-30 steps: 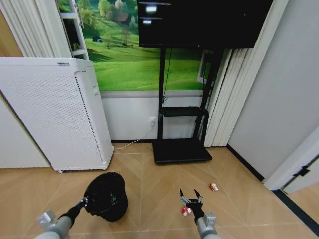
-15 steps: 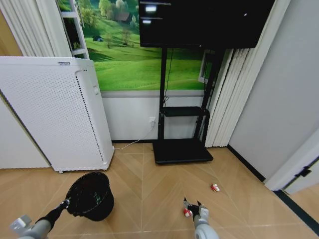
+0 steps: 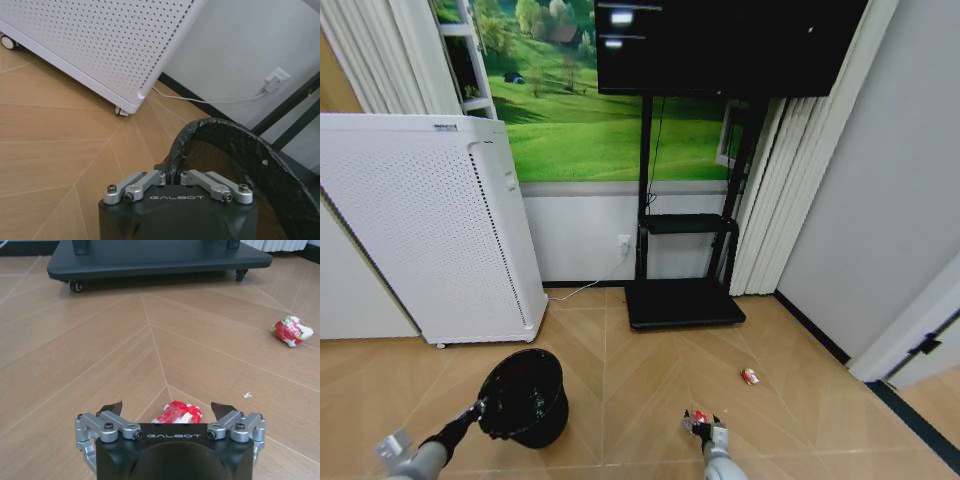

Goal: Pick up the trash bin and place the garbage on the floor into it.

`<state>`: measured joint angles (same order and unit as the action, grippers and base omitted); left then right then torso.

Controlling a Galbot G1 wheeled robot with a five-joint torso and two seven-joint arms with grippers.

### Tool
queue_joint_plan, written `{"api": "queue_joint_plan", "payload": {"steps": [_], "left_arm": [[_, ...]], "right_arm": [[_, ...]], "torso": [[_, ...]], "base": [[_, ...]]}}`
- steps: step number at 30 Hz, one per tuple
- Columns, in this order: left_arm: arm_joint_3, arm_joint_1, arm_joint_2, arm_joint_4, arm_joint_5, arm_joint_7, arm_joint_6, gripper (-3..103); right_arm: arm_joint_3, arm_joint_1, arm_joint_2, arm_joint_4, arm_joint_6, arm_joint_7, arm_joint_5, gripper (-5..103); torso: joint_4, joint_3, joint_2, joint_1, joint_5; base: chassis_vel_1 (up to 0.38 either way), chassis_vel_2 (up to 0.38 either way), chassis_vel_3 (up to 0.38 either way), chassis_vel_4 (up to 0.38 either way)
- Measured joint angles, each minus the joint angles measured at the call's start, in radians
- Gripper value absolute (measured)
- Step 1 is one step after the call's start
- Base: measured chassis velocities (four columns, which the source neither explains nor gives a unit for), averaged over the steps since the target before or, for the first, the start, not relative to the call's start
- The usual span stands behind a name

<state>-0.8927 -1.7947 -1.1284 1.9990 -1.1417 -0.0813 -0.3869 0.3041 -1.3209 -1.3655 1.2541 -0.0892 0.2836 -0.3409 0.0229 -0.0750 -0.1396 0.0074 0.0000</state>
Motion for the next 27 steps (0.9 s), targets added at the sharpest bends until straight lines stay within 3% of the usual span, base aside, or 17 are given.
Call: {"api": "queue_joint_plan", "payload": {"steps": [8, 10, 14, 19, 20, 22, 24, 27], "left_arm": [[0.011, -0.022, -0.001, 0.001, 0.063, 0.013, 0.001, 7], [0.017, -0.048, -0.003, -0.003, 0.159, 0.044, 0.015, 7], [0.032, -0.087, -0.013, 0.02, 0.25, 0.095, 0.031, 7], [0.045, -0.099, -0.015, 0.038, 0.267, 0.11, 0.036, 7], [0.049, -0.099, -0.014, 0.042, 0.267, 0.113, 0.037, 7], [0.051, -0.099, -0.014, 0.044, 0.266, 0.115, 0.037, 7], [0.054, -0.096, -0.013, 0.044, 0.261, 0.115, 0.037, 7], [0.055, -0.094, -0.013, 0.042, 0.258, 0.115, 0.038, 7]], "right_arm": [[-0.026, 0.068, -0.018, -0.106, 0.008, 0.002, 0.039, 97], [-0.03, 0.088, -0.027, -0.142, 0.013, -0.001, 0.054, 97], [-0.027, 0.125, -0.051, -0.209, 0.024, -0.003, 0.092, 97], [-0.021, 0.14, -0.066, -0.241, 0.05, -0.009, 0.143, 98], [-0.019, 0.141, -0.069, -0.244, 0.053, -0.007, 0.148, 88], [-0.016, 0.142, -0.07, -0.245, 0.054, -0.004, 0.148, 88], [-0.007, 0.142, -0.069, -0.243, 0.054, 0.015, 0.148, 79], [-0.003, 0.141, -0.064, -0.242, 0.053, 0.024, 0.146, 83]], "torso": [[0.0, 0.0, 0.0, 0.0, 0.0001], [0.0, 0.0, 0.0, 0.0, -0.0001], [-0.0003, 0.0, 0.0, 0.0, 0.0], [-0.0001, 0.0, 0.0, 0.0, 0.0], [0.0, 0.0, 0.0, 0.0, 0.0], [0.0, 0.0, 0.0, 0.0, 0.0], [0.0, 0.0, 0.0, 0.0, 0.0], [0.0, 0.0, 0.0, 0.0, 0.0]], "base": [[0.0, 0.0, 0.0, 0.0], [0.0, 0.0, 0.0, 0.0], [0.0, 0.0, 0.0, 0.0], [0.0, 0.0, 0.0, 0.0], [0.0, 0.0, 0.0, 0.0], [0.0, 0.0, 0.0, 0.0], [0.0, 0.0, 0.0, 0.0], [0.0, 0.0, 0.0, 0.0]]}}
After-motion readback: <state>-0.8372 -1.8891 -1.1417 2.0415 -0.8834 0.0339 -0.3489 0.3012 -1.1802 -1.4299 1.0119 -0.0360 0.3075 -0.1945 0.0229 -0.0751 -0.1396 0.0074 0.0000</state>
